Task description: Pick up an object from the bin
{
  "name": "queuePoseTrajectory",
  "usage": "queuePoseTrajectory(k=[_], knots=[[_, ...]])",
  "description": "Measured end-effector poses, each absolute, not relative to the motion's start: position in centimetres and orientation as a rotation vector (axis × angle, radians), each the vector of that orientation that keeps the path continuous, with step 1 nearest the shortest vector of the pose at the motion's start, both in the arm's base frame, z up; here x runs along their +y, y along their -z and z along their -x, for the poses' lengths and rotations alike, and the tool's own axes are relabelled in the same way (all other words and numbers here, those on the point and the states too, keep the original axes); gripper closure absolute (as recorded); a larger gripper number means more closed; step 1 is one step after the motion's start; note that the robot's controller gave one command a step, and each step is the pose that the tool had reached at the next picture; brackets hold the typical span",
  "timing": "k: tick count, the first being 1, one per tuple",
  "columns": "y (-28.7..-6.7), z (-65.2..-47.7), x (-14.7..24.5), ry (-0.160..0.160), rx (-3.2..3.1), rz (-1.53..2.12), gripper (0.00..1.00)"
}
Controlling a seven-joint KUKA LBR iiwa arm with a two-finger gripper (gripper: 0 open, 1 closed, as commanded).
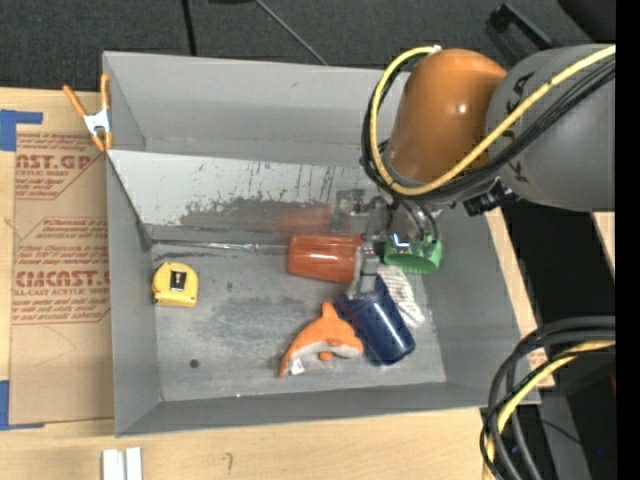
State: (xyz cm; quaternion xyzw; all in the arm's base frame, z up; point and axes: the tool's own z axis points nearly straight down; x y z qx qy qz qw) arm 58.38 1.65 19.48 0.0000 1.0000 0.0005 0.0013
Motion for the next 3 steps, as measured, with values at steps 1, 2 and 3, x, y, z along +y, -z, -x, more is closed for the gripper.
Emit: queuePoseTrajectory(k=[1, 2, 3], knots=[[-19.5, -58.4, 1.7, -0.002, 3.139, 0.000, 0.00], [-15.7, -57.0, -0.2, -0.003, 3.132, -0.105, 0.00], [-9.9, -53.3, 0.1, -0.002, 3.130, -0.167, 0.00]])
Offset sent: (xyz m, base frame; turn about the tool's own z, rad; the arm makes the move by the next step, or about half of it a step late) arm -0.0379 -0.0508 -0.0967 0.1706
